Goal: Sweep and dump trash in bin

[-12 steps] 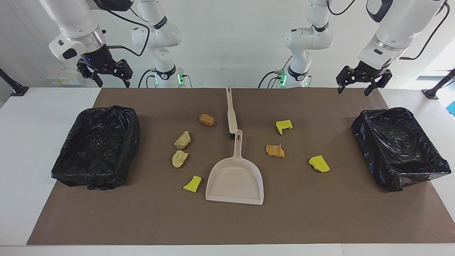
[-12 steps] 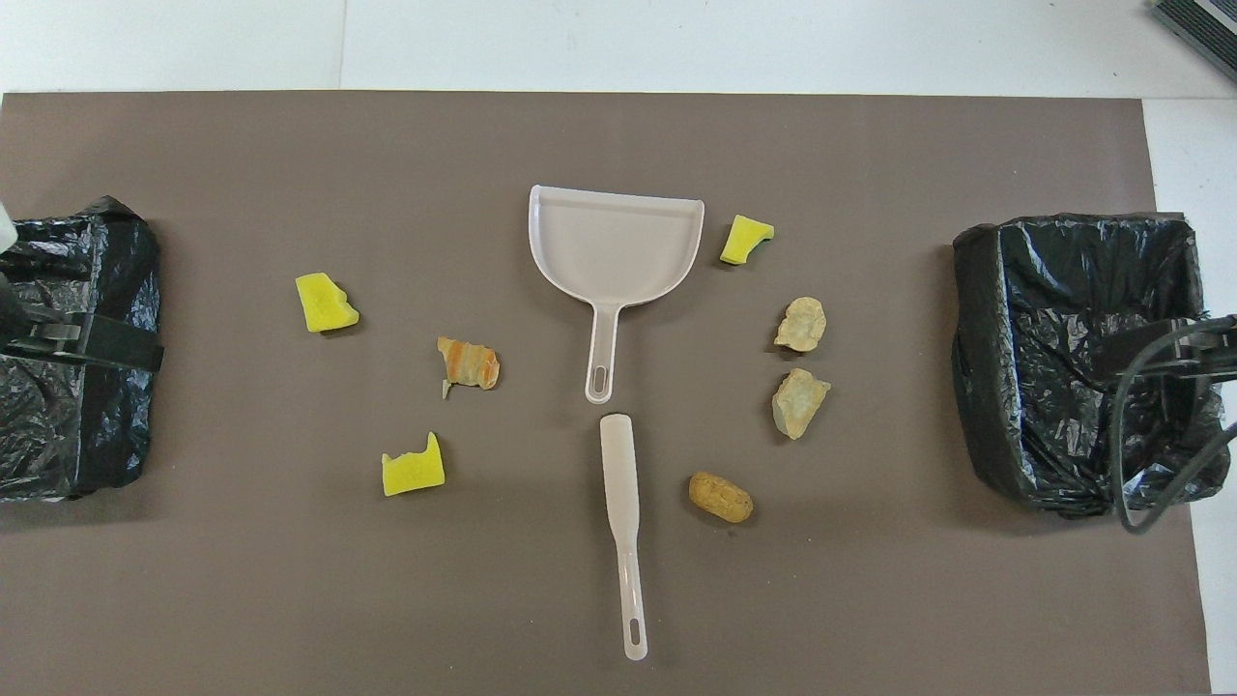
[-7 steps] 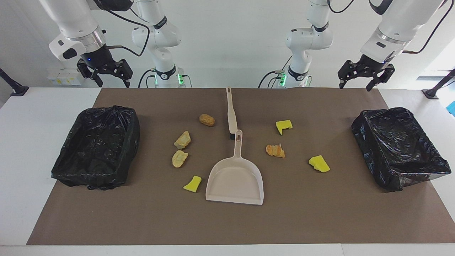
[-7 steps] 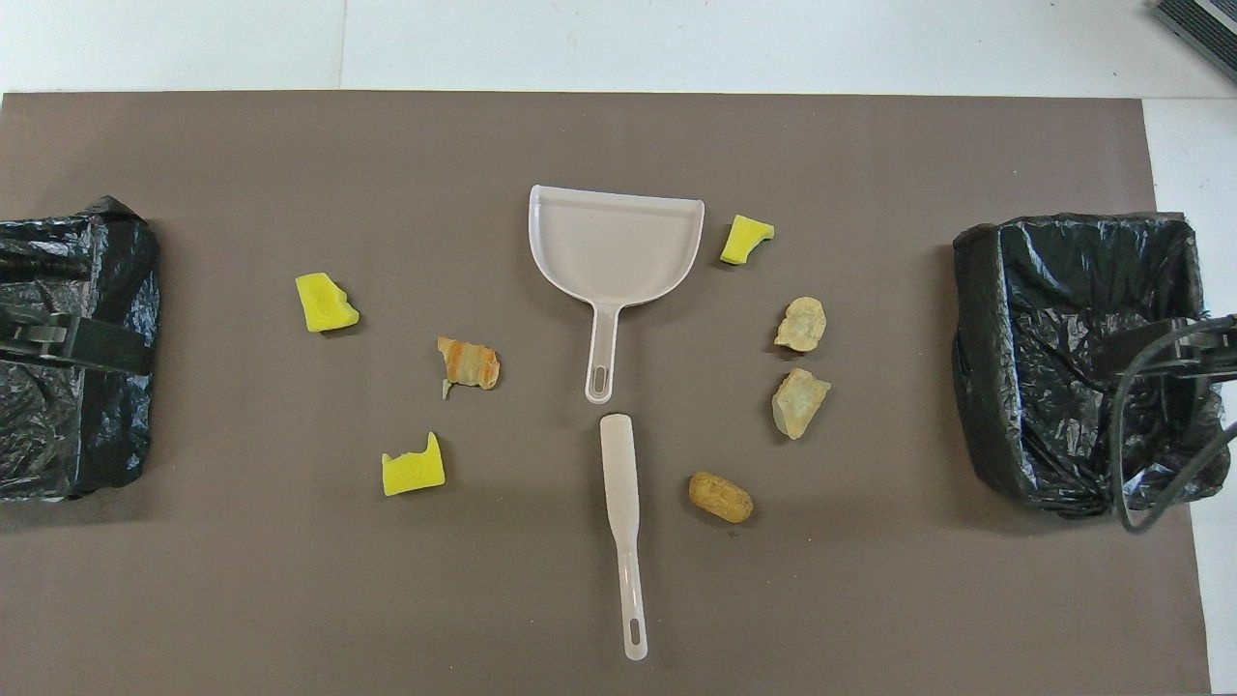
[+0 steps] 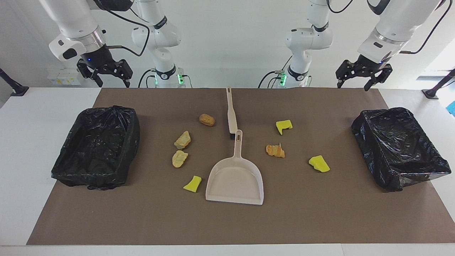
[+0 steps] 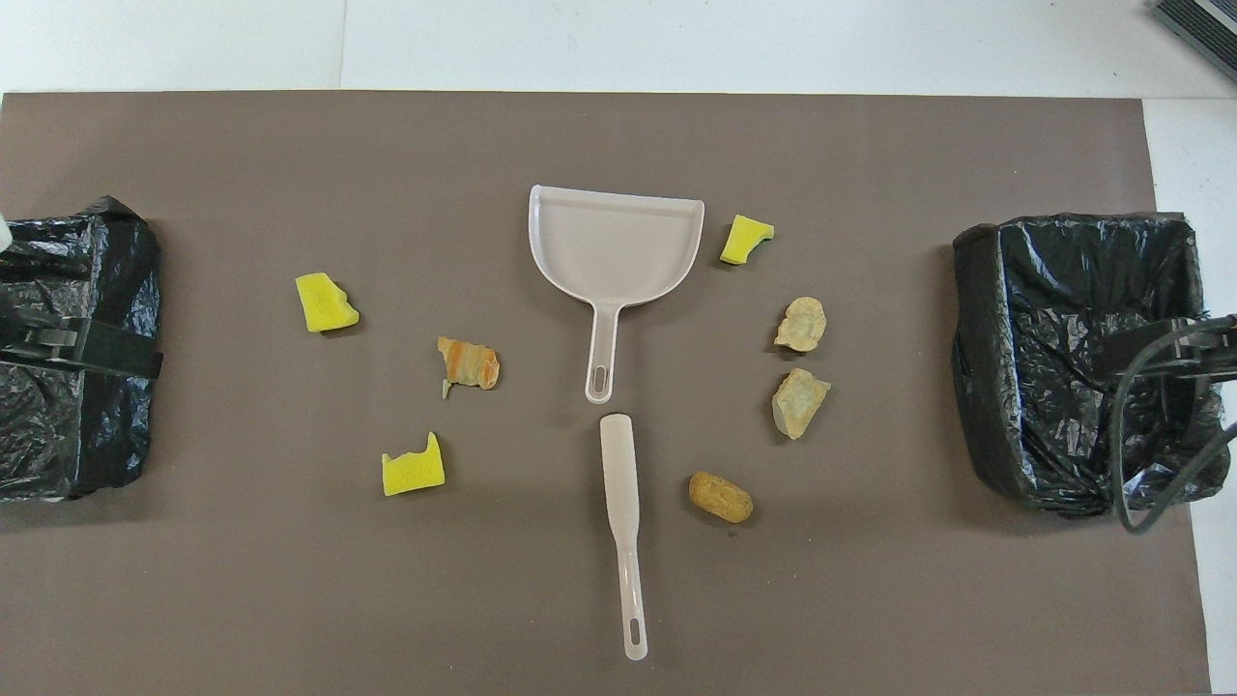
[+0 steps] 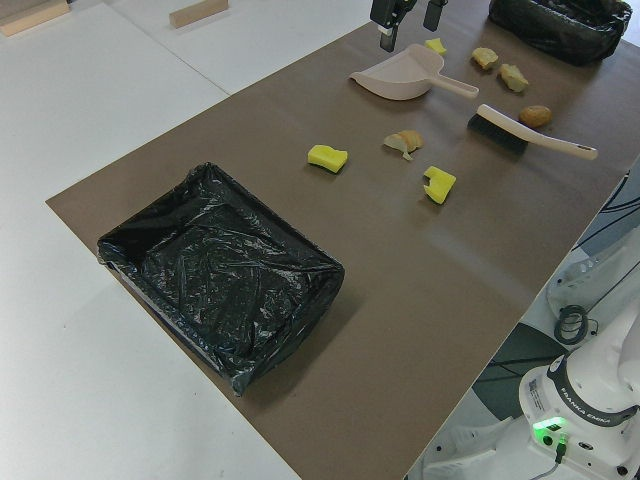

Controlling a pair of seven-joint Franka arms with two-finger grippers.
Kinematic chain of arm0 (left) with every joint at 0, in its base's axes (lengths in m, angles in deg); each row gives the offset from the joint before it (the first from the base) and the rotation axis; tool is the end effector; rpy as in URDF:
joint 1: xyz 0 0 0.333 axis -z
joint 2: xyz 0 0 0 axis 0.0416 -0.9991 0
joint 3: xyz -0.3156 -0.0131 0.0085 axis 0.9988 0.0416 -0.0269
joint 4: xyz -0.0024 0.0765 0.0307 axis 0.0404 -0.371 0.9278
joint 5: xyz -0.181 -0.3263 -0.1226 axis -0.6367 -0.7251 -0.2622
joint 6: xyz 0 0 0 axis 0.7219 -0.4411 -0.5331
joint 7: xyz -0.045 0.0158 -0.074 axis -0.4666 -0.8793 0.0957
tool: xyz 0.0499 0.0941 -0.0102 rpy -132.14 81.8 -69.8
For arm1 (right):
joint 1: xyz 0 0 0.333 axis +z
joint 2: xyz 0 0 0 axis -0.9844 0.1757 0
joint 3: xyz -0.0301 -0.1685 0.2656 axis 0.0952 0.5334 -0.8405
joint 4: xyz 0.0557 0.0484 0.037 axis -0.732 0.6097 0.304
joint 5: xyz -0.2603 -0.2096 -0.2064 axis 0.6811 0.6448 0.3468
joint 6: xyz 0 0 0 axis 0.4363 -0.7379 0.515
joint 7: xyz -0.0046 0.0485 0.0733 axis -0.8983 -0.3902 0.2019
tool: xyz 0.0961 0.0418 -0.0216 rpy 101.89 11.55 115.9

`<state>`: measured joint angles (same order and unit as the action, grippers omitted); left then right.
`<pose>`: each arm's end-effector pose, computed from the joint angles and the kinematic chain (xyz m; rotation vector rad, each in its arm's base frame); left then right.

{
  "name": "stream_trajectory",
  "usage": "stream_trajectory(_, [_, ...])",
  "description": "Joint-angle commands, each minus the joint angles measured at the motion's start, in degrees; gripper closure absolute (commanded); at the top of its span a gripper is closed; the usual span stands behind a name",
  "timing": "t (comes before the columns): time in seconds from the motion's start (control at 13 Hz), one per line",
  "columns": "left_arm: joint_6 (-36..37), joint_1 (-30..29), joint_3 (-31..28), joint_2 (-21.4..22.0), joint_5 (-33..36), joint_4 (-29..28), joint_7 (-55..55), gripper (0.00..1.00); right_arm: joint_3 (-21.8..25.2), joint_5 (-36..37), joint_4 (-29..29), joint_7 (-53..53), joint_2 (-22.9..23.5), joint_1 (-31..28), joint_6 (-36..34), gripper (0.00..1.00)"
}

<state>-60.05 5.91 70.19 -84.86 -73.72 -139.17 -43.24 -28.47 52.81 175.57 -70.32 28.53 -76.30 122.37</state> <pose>0.5223 -0.0542 0.6471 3.1082 -0.2835 -0.0602 0.5215 -0.0222 0.6380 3.1375 -0.0639 -0.0867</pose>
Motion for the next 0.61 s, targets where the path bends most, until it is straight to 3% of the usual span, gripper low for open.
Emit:
stream_trajectory(0.0, [0.58, 0.52, -0.29, 0.18, -0.20, -0.30, 0.27, 0.00, -0.04, -1.39, 0.77, 1.31, -0.73, -0.41, 0.02, 0.00])
stream_trajectory(0.54, [-0.56, 1.75, -0.12, 0.45, -3.02, -3.02, 4.40, 0.00, -0.04, -1.39, 0.77, 1.31, -0.73, -0.41, 0.02, 0.00])
